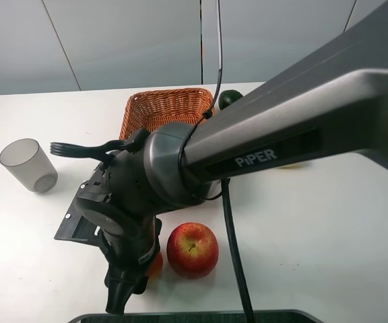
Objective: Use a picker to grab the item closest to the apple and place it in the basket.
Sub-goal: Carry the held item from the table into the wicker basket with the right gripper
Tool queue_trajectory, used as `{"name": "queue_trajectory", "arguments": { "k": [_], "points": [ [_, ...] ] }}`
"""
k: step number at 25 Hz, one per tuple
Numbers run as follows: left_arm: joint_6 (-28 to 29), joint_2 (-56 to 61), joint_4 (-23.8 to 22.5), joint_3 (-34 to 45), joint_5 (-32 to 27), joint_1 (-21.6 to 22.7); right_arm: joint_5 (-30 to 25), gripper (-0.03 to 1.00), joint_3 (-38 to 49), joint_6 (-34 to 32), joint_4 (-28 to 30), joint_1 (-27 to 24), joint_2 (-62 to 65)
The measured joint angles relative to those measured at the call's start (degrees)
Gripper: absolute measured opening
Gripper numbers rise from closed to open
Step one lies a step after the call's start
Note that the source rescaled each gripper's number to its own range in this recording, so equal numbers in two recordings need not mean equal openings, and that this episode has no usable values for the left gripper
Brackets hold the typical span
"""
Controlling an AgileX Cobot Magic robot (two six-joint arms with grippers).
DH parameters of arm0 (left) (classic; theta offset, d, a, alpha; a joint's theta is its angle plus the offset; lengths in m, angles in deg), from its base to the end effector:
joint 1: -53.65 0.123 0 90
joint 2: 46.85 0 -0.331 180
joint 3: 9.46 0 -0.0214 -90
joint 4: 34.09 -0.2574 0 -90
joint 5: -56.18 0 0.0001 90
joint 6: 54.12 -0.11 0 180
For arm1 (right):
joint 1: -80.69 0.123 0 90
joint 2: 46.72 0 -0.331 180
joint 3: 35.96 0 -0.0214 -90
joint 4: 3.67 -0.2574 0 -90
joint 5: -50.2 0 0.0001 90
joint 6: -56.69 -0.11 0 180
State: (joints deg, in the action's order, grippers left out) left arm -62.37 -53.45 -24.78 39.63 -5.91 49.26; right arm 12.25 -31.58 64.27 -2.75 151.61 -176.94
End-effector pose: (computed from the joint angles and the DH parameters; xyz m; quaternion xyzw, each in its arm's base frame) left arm -0.0328 -0.0133 0.2735 0.0984 0.8477 -0.0636 0.5174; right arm 0.1403 0.4024 0.1012 -0.6360 0.7689 0.0296 0.0581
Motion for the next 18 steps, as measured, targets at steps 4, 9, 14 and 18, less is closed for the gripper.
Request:
{"name": "queue_trajectory", "arguments": {
  "k": [4,9,14,18],
  "points": [
    [0.0,0.0,0.0,0.0,0.0,0.0,0.0,0.01,0.0,0.0,0.0,0.0,2.4],
    [0.0,0.0,0.0,0.0,0.0,0.0,-1.0,0.01,0.0,-0.5,0.1,0.0,7.1],
    [0.0,0.0,0.0,0.0,0.0,0.0,-3.7,0.01,0.0,-0.8,0.1,-0.1,11.9],
    [0.0,0.0,0.0,0.0,0.0,0.0,-4.4,0.01,0.0,-0.9,0.1,-0.1,15.8]
  ]
}}
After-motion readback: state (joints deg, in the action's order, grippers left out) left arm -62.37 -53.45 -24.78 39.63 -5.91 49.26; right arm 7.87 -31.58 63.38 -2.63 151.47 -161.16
